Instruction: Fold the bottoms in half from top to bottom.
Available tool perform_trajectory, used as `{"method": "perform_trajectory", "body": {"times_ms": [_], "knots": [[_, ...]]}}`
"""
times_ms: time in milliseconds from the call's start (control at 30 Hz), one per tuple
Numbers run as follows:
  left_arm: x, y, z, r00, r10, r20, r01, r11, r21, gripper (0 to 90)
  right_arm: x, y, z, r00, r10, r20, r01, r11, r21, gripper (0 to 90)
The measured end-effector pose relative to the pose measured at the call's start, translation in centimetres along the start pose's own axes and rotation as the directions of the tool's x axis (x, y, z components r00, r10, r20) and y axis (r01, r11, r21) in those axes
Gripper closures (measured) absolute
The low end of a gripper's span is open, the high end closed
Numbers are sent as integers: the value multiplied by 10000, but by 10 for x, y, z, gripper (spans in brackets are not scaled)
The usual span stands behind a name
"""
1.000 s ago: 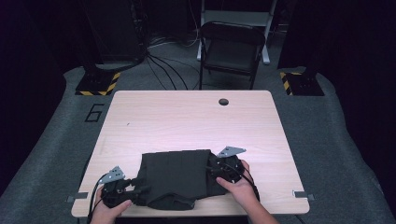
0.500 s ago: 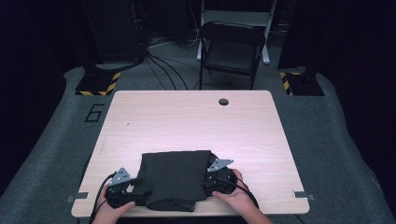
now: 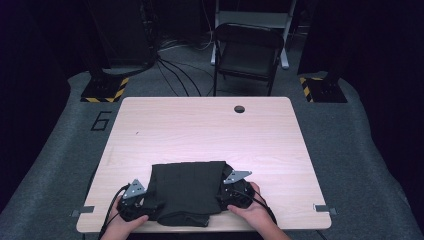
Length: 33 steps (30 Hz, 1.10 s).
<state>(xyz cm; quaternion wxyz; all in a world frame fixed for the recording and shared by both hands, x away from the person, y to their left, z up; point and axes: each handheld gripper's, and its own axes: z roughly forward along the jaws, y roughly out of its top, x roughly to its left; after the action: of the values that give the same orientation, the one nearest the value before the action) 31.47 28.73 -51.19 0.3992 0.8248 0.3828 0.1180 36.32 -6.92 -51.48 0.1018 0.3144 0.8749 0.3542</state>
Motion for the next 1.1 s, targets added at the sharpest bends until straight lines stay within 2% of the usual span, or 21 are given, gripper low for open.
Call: {"method": "perform_trajectory", "body": {"times_ms": [133, 233, 267, 333, 367, 400, 433, 467, 500, 533, 667, 833, 900, 933, 1000, 1067, 1100], "knots": [[2, 0, 3, 10000, -51, -17, 51, 9999, -136, 366, 0, 0, -1, 10000, 24, -48, -24, 9999, 115, 380], [4, 3, 5, 9996, -241, 112, 241, 9997, 35, 357, 0, 0, -1, 10000, 89, -9, -89, 9999, 115, 383], [5, 5, 6, 9998, -182, 50, 181, 9998, 98, 352, 1, 0, 0, 9997, 210, 88, -209, 9998, -23, 384], [7, 9, 9, 9996, -267, 129, 264, 9994, 234, 345, 0, 1, -2, 10000, 70, -1, -70, 9997, 243, 387], [8, 10, 10, 9996, -272, 81, 270, 9993, 255, 341, 1, 1, -2, 9997, 264, -21, -263, 9992, 302, 389], [9, 11, 12, 9996, -259, 137, 255, 9992, 297, 337, -2, 2, -2, 10000, 40, -47, -39, 9996, 275, 391], [11, 12, 14, 9992, -377, 167, 371, 9988, 333, 330, -3, 2, -1, 9999, 111, -45, -110, 9995, 296, 394], [12, 13, 16, 9993, -318, 218, 311, 9990, 330, 326, -3, 3, -1, 9998, 202, 30, -202, 9996, 217, 396], [14, 14, 16, 9987, -418, 300, 404, 9982, 449, 324, -4, 3, -1, 9998, 215, -39, -213, 9991, 354, 396], [15, 15, 19, 9987, -409, 289, 401, 9988, 275, 323, -6, 4, -1, 9998, 199, -30, -198, 9991, 382, 399], [19, 18, 23, 9989, -376, 297, 371, 9992, 176, 323, -9, 5, 0, 9991, 374, 181, -379, 9988, 299, 403], [24, 24, 28, 9985, -446, 318, 435, 9985, 335, 324, -13, 8, 1, 9989, 379, 285, -392, 9981, 470, 405], [28, 27, 31, 9988, -347, 336, 336, 9989, 325, 324, -14, 9, 1, 9987, 406, 306, -421, 9979, 496, 406], [29, 28, 32, 9991, -300, 289, 292, 9992, 270, 324, -14, 9, 2, 9978, 569, 344, -586, 9970, 498, 406], [30, 30, 35, 9986, -460, 242, 456, 9988, 189, 324, -18, 10, 2, 9981, 497, 366, -515, 9973, 514, 406], [33, 33, 37, 9989, -353, 293, 345, 9990, 292, 325, -19, 11, 3, 9967, 698, 415, -719, 9961, 510, 406], [34, 34, 38, 9986, -425, 300, 418, 9988, 241, 325, -22, 12, 3, 9980, 492, 398, -511, 9975, 482, 406]]}}
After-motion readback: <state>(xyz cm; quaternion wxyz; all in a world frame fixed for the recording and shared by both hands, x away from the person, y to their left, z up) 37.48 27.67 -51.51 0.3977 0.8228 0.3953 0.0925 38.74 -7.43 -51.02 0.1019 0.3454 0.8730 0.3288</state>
